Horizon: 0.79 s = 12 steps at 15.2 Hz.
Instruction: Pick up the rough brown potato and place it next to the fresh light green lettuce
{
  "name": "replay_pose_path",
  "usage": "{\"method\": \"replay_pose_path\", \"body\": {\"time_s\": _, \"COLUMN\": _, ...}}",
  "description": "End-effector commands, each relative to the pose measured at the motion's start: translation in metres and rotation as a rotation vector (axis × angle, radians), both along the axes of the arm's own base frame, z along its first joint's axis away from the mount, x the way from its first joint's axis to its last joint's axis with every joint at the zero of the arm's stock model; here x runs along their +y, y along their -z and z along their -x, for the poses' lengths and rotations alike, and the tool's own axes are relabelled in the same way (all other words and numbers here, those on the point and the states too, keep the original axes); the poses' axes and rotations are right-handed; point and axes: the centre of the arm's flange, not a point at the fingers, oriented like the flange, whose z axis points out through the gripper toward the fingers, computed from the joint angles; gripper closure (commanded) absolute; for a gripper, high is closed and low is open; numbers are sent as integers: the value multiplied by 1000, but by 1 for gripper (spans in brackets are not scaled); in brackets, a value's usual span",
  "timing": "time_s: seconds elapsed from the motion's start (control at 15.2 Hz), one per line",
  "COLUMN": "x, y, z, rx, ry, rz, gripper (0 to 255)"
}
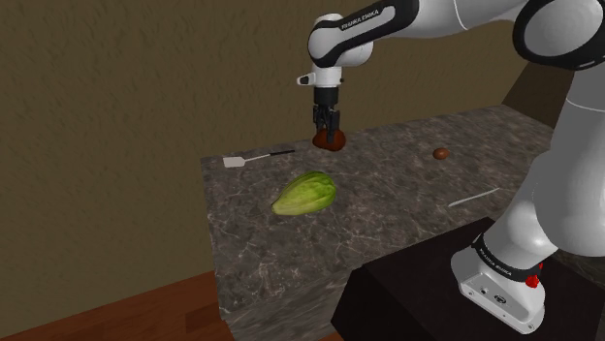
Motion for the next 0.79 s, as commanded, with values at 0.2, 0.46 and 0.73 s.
{"method": "replay_pose_path", "body": {"time_s": 0.2, "x": 0, "y": 26, "z": 0, "rx": 0, "ry": 0, "rz": 0, "gripper": 255}}
{"method": "replay_pose_path", "body": {"time_s": 0.46, "x": 0, "y": 47, "z": 0, "rx": 0, "ry": 0, "rz": 0, "gripper": 255}}
{"method": "replay_pose_path", "body": {"time_s": 0.73, "x": 0, "y": 68, "z": 0, "rx": 0, "ry": 0, "rz": 0, "gripper": 255}}
